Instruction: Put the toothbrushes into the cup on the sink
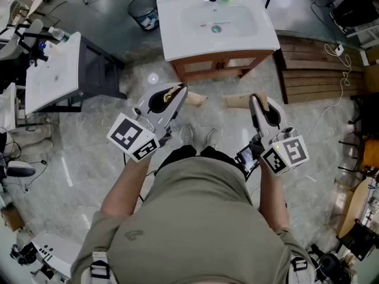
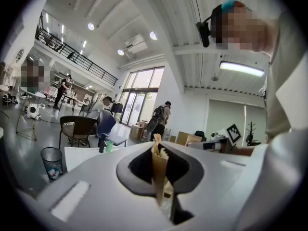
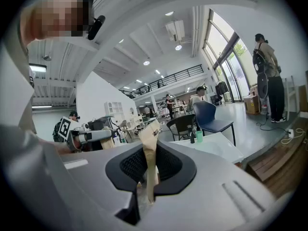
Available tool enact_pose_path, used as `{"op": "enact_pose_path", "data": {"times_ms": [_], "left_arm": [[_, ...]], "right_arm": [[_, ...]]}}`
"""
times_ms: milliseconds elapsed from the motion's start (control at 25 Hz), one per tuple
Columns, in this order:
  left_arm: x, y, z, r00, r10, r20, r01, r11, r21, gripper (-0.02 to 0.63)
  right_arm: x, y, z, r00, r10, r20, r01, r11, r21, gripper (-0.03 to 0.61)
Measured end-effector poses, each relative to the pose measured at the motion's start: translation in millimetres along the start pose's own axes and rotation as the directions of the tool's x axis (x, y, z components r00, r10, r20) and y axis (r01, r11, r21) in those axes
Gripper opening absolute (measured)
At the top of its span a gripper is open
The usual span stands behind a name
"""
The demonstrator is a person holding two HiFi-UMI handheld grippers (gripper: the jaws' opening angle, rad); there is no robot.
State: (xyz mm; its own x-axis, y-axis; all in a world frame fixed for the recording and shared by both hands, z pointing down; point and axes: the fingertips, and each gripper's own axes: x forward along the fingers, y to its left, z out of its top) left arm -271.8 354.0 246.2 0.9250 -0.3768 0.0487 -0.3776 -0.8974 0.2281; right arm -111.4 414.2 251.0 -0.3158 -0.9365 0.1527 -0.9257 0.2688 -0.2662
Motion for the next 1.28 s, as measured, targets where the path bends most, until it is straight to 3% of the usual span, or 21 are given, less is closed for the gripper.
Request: {"op": "enact_pose_path", "data": {"times_ms": [600, 1280], "left_arm": [[18, -9, -14, 1.000, 0.022, -0.020, -0.022, 1.000, -0.014, 0.008], [52, -46, -18, 0.996, 0.083, -0.016, -0.083, 0.996, 0.026, 0.008]], "right_arm": [[-10, -25, -1, 1.000, 0.005, 0.009, -0.006, 1.000, 0.014, 0.028], [-41, -72, -1, 0.997, 0.070, 0.013, -0.071, 0.997, 0.022, 0.028]]}}
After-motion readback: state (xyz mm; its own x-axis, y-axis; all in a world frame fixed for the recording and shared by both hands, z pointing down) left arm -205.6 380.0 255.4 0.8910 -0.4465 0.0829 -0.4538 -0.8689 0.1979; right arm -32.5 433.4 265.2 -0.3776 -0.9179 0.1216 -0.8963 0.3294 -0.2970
